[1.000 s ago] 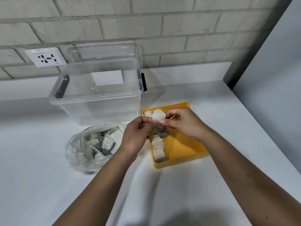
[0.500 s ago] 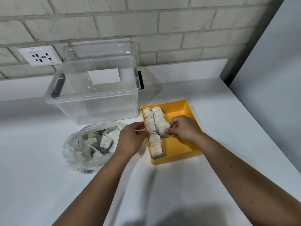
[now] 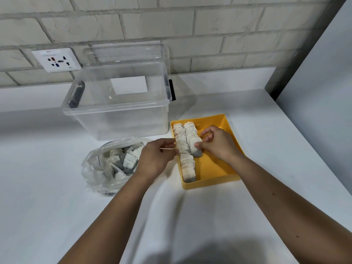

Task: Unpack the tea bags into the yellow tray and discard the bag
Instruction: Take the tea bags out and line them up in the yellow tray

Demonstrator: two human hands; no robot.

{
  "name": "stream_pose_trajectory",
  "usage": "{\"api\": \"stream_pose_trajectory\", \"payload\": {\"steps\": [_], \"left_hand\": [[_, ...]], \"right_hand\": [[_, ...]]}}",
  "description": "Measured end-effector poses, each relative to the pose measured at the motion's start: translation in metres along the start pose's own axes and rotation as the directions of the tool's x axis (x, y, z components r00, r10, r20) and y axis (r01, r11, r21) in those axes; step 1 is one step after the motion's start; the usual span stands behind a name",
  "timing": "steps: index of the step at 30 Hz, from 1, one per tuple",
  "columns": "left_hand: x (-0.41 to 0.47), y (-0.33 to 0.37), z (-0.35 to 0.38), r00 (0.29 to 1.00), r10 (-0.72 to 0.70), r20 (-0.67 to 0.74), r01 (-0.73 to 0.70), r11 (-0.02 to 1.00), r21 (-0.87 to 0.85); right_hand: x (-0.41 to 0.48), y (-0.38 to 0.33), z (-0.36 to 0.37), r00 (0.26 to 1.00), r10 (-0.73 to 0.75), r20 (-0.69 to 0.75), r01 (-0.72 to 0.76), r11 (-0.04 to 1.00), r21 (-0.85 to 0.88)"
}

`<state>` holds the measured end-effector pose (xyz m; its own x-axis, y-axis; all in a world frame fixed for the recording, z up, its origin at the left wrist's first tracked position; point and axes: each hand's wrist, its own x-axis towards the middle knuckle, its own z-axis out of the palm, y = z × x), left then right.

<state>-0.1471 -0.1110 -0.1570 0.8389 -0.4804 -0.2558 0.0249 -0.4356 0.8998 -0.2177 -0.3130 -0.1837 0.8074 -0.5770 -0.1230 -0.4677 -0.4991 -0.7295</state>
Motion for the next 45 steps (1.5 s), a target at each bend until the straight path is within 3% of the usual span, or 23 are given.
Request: {"api": "stream_pose_trajectory", "payload": {"steps": [3,7,12,17,19,23,29,35,40,45], "left_hand": [[-0.008,0.005,-0.019,1.0,0.025,-0.003,-0.025,0.986,-0.163],[-0.014,0.005,-0.053,0.992,0.052,-0.113,-0.072,0.981,-0.178],[-0.017,-0.013,-0.092,0.975,0.044,-0.218,-0.049,0.999,-0.014],[-0.018,-0.032,-0.104,0.97,0.122,-0.212,-0.05,0.947,0.317],[-0.014,-0.041,-0.106,0.968,0.162,-0.191,-0.065,0.899,0.432],[-0.003,-0.055,-0.105,0.99,0.111,-0.092,-0.048,0.857,0.513],[0.008,-0.069,-0.1,0.99,0.138,-0.035,-0.079,0.737,0.671],[0.011,-0.067,-0.099,0.987,0.155,-0.04,-0.075,0.669,0.74],[0.006,-0.068,-0.098,0.954,0.294,-0.052,-0.141,0.595,0.791],[0.012,-0.07,-0.099,0.976,0.216,0.02,-0.144,0.574,0.806]], "right_hand": [[-0.01,-0.016,-0.003,0.995,-0.055,-0.088,0.056,0.998,0.006],[-0.025,-0.049,0.003,0.97,-0.189,-0.155,0.196,0.98,0.033],[-0.049,-0.091,0.026,0.955,-0.298,-0.009,0.296,0.945,0.141],[-0.056,-0.112,0.059,0.897,-0.405,0.178,0.402,0.914,0.057],[-0.055,-0.115,0.069,0.879,-0.411,0.24,0.432,0.901,-0.039],[-0.051,-0.116,0.081,0.866,-0.365,0.342,0.458,0.853,-0.25],[-0.044,-0.112,0.09,0.868,-0.33,0.371,0.477,0.762,-0.438],[-0.041,-0.111,0.09,0.869,-0.318,0.38,0.479,0.735,-0.48],[-0.043,-0.107,0.088,0.878,-0.314,0.362,0.462,0.755,-0.466],[-0.043,-0.108,0.091,0.876,-0.318,0.364,0.469,0.74,-0.483]]}}
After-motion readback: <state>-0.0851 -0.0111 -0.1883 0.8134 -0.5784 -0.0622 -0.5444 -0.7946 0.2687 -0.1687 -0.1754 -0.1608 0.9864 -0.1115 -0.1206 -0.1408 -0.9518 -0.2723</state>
